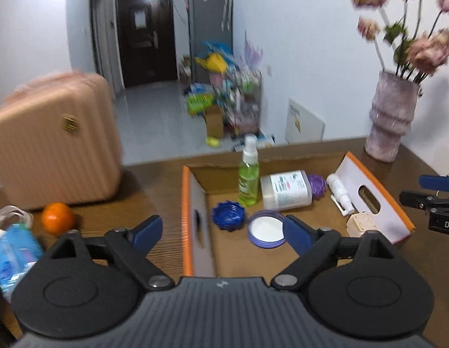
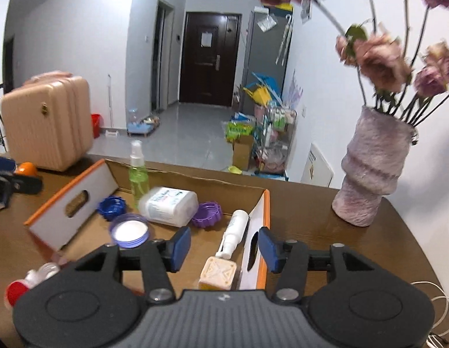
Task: Organize rigid objects
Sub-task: 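Withdraw both tools from the box over the table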
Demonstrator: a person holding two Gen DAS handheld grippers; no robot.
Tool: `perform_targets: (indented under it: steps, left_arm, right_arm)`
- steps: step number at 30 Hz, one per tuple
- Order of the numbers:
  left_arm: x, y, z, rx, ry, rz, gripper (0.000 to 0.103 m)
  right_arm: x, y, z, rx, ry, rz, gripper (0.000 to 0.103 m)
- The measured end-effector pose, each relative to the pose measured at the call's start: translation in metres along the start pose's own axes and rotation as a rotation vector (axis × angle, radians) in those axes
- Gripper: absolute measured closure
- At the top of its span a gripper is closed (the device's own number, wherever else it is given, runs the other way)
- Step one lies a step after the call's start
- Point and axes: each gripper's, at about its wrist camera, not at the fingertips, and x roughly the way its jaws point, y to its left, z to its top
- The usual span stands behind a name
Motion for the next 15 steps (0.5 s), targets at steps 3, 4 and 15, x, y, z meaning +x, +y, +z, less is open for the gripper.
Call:
perform_targets:
  steps: [3, 4, 15]
  left_arm:
    - [-0.046, 0.005, -0.021, 0.002, -0.085, 0.026, 0.005]
    - [-0.062, 0.006, -0.031, 0.000, -0.113, 0.031, 0.004]
    - [-0.190, -0.020, -0.197, -0.013, -0.183, 0.023, 0.000]
  right_arm:
    - [-0.039, 0.004, -0.014, 0.012, -0.042, 0.026, 0.048]
    - [-0.053, 0.005, -0.021, 0.019, -0.059, 0.043, 0.045]
    - [-0.180, 0.044, -0.157, 0.111, -0.223, 0.065, 0.034]
